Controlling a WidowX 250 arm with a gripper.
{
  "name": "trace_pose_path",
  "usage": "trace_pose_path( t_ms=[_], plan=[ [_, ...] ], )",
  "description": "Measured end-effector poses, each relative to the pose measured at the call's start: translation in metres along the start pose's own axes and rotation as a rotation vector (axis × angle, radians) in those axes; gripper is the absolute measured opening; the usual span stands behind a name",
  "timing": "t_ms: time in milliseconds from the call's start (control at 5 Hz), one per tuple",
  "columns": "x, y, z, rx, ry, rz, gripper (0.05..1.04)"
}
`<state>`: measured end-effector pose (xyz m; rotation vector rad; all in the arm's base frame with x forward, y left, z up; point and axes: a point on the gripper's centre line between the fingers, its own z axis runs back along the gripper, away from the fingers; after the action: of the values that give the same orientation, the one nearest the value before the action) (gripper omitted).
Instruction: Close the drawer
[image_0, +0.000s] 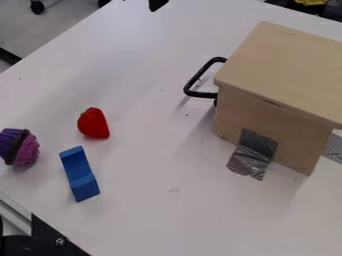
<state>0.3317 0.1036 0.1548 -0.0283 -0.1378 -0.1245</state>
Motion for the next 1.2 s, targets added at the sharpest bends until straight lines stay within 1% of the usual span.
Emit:
trace_pose_path(
  t_ms=[200, 400, 600, 800, 1000, 1200],
  plan=[
    [0.000, 0.001, 0.000, 0.008, 0.001, -0.001, 0.997],
    [0.002, 0.004, 0.000, 0.022, -0.009, -0.006, 0.997],
    [-0.003, 0.005, -0.008, 0.033, 0.005, -0.012, 0.997],
    [-0.003, 0.005, -0.008, 0.033, 0.005, -0.013, 0.997],
    [-0.006, 0.006, -0.014, 0.033, 0.028, -0.016, 0.997],
    [-0.006, 0.006, -0.014, 0.033, 0.028, -0.016, 0.997]
  ],
)
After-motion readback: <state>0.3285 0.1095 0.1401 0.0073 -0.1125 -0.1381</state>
